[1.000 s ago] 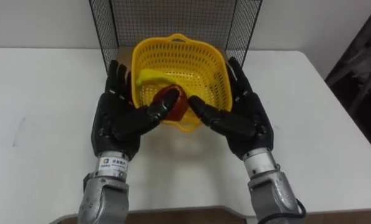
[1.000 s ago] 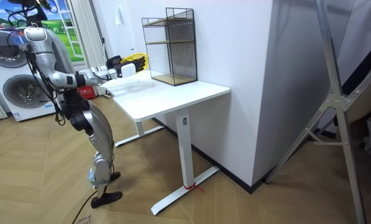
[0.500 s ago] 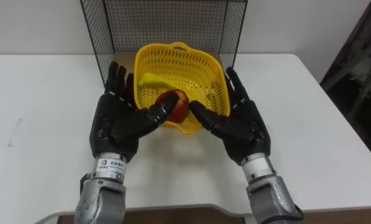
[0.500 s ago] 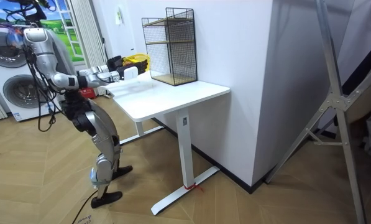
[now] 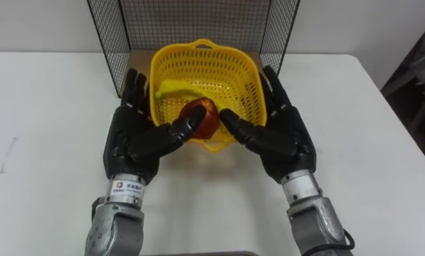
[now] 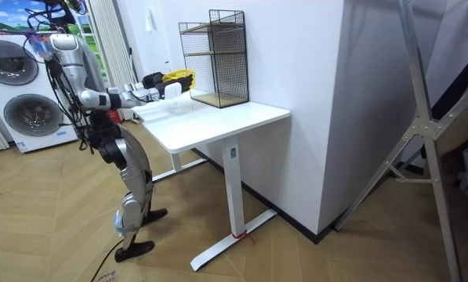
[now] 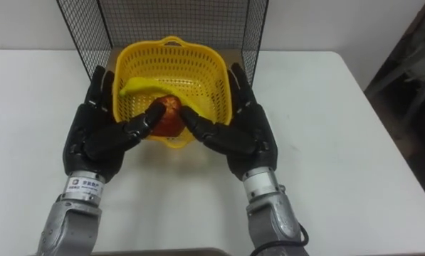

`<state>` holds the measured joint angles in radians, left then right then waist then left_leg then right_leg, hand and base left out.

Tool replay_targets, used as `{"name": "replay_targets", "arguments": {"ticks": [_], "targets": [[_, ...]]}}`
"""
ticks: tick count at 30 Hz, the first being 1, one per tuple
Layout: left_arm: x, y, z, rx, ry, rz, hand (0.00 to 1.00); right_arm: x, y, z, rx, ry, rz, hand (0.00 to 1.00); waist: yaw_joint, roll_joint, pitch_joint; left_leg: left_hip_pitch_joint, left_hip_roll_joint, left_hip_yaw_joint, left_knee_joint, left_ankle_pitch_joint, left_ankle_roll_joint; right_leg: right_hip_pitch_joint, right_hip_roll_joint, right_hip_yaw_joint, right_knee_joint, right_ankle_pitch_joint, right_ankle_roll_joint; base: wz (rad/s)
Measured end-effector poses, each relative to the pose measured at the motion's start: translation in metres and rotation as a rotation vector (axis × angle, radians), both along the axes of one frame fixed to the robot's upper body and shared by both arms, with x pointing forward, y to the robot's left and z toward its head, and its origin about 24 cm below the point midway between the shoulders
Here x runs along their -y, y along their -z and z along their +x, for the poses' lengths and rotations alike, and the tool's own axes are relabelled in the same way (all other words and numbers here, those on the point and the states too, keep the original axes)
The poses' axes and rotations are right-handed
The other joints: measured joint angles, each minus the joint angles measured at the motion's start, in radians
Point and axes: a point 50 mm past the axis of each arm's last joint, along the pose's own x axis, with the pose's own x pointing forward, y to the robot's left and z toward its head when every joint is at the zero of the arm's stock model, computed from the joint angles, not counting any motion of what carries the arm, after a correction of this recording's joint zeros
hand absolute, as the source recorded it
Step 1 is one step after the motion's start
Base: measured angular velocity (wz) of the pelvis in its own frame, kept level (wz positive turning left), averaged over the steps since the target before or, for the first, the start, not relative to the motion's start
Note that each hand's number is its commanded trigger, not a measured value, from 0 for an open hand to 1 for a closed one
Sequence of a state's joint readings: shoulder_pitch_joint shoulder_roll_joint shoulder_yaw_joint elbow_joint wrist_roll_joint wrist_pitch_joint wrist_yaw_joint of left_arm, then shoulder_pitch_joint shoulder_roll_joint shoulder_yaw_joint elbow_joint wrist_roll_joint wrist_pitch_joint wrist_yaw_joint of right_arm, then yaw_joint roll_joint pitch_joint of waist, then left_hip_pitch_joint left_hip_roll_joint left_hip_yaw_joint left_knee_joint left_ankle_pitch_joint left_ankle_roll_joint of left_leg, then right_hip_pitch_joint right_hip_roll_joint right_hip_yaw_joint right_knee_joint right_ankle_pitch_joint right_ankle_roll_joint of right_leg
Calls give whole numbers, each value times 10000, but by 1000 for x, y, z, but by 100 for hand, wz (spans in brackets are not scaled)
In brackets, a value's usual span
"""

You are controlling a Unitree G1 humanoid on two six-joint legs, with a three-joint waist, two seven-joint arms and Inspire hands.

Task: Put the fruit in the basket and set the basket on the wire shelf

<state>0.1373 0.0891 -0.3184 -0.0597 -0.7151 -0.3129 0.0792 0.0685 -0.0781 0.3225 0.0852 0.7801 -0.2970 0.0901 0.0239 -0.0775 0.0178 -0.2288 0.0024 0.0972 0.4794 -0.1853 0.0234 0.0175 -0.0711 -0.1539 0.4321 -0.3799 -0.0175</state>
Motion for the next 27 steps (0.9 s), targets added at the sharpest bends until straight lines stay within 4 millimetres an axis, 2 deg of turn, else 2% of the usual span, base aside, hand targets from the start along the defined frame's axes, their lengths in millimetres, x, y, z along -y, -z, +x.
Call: {"name": "replay_targets", "arguments": {"ticks": [3, 4, 5, 6, 7, 8, 9, 10, 11, 13, 15, 16, 17, 18, 19, 20, 22, 27], "targets": [[2, -4, 4, 186, 69, -29, 0, 0, 0, 0, -62, 103, 1, 0, -25, -9, -7, -19, -189, 42, 87, -190, 154, -7, -214, 12, 138, -112, 198, 5], [3, -6, 6, 284, 100, -44, 0, 1, -1, 1, -59, 150, -7, 0, -29, 8, -11, -16, -320, 87, 215, -333, 236, -21, -349, -7, 418, -193, 331, 0], [4, -7, 6, 338, 126, -67, 0, 1, -2, 2, 14, 205, -2, 0, -3, 36, -19, 23, -341, 175, 265, -525, 338, -159, -522, 45, 975, -261, 455, -8], [4, -7, 6, 340, 136, -61, 0, 1, -3, 3, 61, 216, -1, 0, -1, 26, -13, 79, -370, 263, 293, -586, 393, -304, -620, 91, 1429, -277, 483, -11], [3, -6, 6, 325, 145, -23, 0, 1, -4, 4, 110, 218, -20, 0, -51, -17, -13, 191, -514, 365, 347, -698, 529, -650, -891, 165, 2446, -267, 500, 4], [3, -6, 6, 326, 155, -11, 0, 1, -5, 5, 171, 201, -18, 0, -180, -73, 4, 323, -732, 403, 414, -815, 678, -1000, -1190, 212, 3444, -153, 661, 12], [3, -6, 6, 309, 164, -17, 0, 0, -6, 6, 201, 201, 0, 0, -205, -66, 9, 396, -828, 396, 443, -860, 740, -1152, -1284, 243, 3890, -30, 712, 12], [4, -6, 6, 303, 171, -43, 0, 1, -7, 6, 244, 217, -27, 0, -215, 42, 18, 526, -873, 438, 506, -1000, 847, -1409, -1377, 379, 4418, 296, 742, -7], [4, -7, 6, 328, 157, -41, 0, 1, -8, 7, 284, 214, -63, 0, -202, 166, 95, 710, -852, 472, 491, -1085, 929, -1491, -1369, 421, 4732, 643, 763, -14], [3, -7, 6, 327, 123, -26, 0, 1, -7, 7, 314, 168, -150, 0, -174, 276, 169, 979, -840, 444, 272, -1122, 1011, -1539, -1349, 405, 4883, 996, 853, -15], [2, -7, 6, 345, 121, -1, 0, 1, -7, 7, 360, 128, -381, 0, -202, 344, 185, 1033, -782, 403, 137, -1126, 1056, -1695, -1276, 367, 4531, 594, 862, -5], [2, -7, 7, 362, 128, 1, 0, 1, -7, 7, 352, 115, -414, 0, -221, 370, 201, 1014, -745, 413, 124, -1122, 1090, -1855, -1090, 397, 3812, 275, 811, 6], [3, -7, 7, 339, 146, -3, 0, 1, -6, 7, 279, 100, -464, 0, -268, 380, 207, 1022, -708, 434, 145, -1129, 1115, -1927, -845, 390, 2814, 190, 780, 6], [3, -6, 7, 321, 147, 4, 0, 1, -5, 7, 237, 96, -473, 0, -273, 384, 208, 1050, -691, 434, 161, -1139, 1121, -1931, -770, 412, 2208, 211, 741, 6], [3, -6, 7, 301, 147, 7, 0, 1, -5, 7, 222, 96, -461, 0, -300, 373, 201, 1117, -691, 426, 160, -1183, 1104, -1945, -562, 451, 1389, 694, 620, 15], [4, -5, 7, 248, 189, -18, 0, 1, -4, 7, 167, 151, -468, 0, -409, 443, 119, 1215, -672, 322, 42, -1203, 1073, -1872, -396, 430, 1232, 1023, 571, 7], [5, -8, 8, 374, 199, 80, 0, 0, -8, 10, 250, 216, -428, 0, -358, 534, 40, 1339, -562, 345, -183, -1177, 1004, -1651, -233, 415, 827, 1192, 509, -8], [6, -11, 11, 527, 236, 78, 0, 0, -10, 13, 319, 303, -437, 0, -449, 529, -19, 1803, -383, 386, -591, -1147, 898, -1140, 39, 442, 131, 1401, 452, -9]]}}
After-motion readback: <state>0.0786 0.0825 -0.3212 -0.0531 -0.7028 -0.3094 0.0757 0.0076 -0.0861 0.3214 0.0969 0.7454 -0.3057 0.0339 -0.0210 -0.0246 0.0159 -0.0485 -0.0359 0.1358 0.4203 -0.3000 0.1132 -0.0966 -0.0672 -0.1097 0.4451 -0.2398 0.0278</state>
